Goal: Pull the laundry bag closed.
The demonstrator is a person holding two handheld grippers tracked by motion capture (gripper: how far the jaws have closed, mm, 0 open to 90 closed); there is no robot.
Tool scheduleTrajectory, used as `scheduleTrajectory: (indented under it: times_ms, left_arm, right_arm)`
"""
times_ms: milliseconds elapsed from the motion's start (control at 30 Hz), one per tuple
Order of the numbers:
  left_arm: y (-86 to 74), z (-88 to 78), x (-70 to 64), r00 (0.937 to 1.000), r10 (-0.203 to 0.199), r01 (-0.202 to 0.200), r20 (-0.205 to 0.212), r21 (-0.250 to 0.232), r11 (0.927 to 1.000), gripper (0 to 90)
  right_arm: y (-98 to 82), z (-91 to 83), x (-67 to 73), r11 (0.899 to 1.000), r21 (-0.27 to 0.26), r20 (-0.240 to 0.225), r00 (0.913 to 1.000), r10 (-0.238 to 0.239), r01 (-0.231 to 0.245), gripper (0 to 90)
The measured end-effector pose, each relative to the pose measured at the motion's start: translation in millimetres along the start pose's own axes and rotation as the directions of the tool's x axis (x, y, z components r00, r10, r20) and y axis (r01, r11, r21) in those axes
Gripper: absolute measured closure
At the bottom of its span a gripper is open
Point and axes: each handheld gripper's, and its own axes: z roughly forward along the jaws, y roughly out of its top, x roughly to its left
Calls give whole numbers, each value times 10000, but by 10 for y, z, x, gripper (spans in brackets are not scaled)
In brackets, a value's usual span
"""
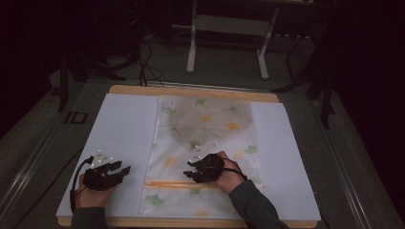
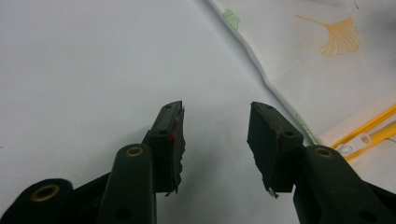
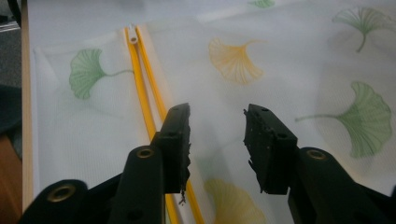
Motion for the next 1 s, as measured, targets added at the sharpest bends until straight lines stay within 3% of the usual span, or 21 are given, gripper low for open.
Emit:
scheduleTrajectory:
  times_ms: [800, 1000]
  left_arm:
    - [15, -5, -23, 9996, 278, -279, 18, 108, 9996, 587]
    - [20, 0, -34, 9994, 331, -332, 24, 176, 9993, 588]
  right_arm:
    - [199, 417, 225, 9977, 104, -868, 9941, -656, 667, 624]
    - [249, 486, 299, 9957, 101, -1035, 9905, -907, 923, 689]
